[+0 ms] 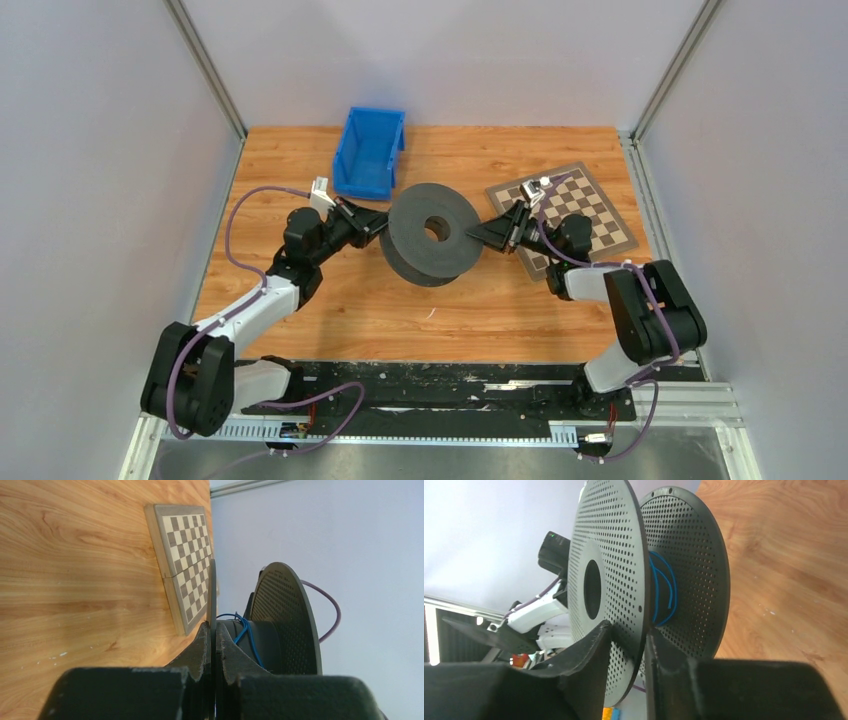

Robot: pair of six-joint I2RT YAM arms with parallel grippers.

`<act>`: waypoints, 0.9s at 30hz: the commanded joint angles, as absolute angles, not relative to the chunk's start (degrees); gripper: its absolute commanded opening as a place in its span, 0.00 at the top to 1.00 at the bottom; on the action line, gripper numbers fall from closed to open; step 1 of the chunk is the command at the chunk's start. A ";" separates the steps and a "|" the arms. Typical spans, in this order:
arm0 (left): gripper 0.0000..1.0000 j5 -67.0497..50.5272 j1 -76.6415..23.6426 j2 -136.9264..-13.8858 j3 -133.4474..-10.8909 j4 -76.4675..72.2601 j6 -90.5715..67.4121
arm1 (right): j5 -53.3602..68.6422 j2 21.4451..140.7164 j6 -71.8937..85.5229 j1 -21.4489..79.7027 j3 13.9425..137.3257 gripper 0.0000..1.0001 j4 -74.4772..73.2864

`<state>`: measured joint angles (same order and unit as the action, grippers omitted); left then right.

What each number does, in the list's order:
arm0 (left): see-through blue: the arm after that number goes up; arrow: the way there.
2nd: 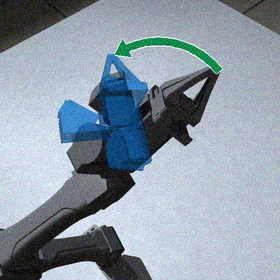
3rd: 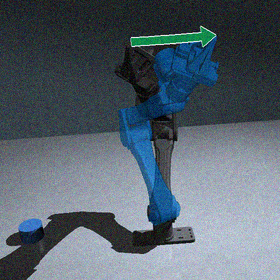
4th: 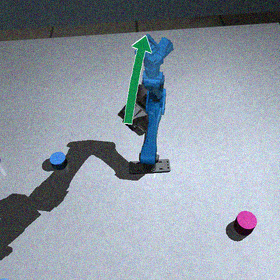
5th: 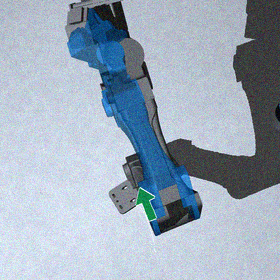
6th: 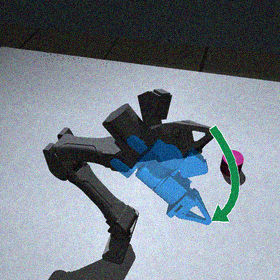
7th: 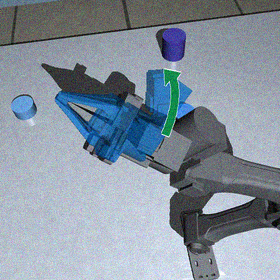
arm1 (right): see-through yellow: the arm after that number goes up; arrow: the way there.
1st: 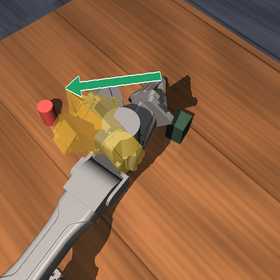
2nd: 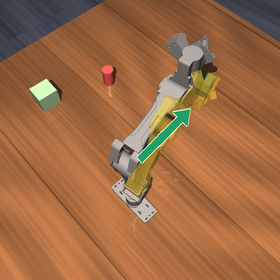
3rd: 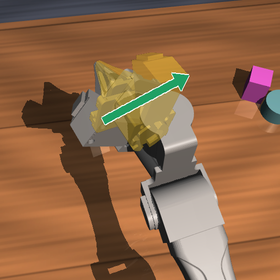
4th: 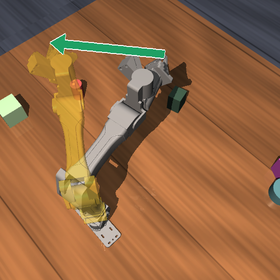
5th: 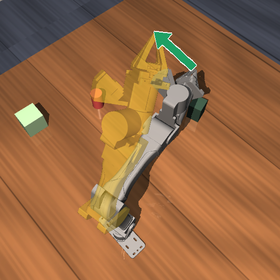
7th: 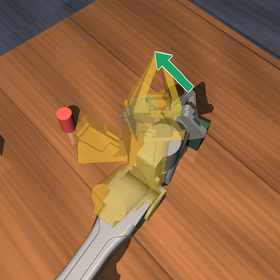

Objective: Wrap the cables

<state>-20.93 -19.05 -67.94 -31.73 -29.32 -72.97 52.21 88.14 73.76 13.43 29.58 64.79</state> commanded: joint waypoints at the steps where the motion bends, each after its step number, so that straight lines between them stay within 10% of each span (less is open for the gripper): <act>1: 1.00 -23.00 -18.46 -68.06 -32.54 -37.77 -73.86 | 54.34 93.13 85.92 13.78 30.92 0.82 85.82; 4: 1.00 -23.30 -17.92 -68.34 -31.60 -38.42 -73.85 | 53.96 95.83 89.29 13.72 31.53 1.00 91.52; 27: 0.53 -24.04 -9.72 -54.42 -27.20 -18.74 -63.13 | 47.97 98.97 84.01 13.70 35.26 1.00 80.62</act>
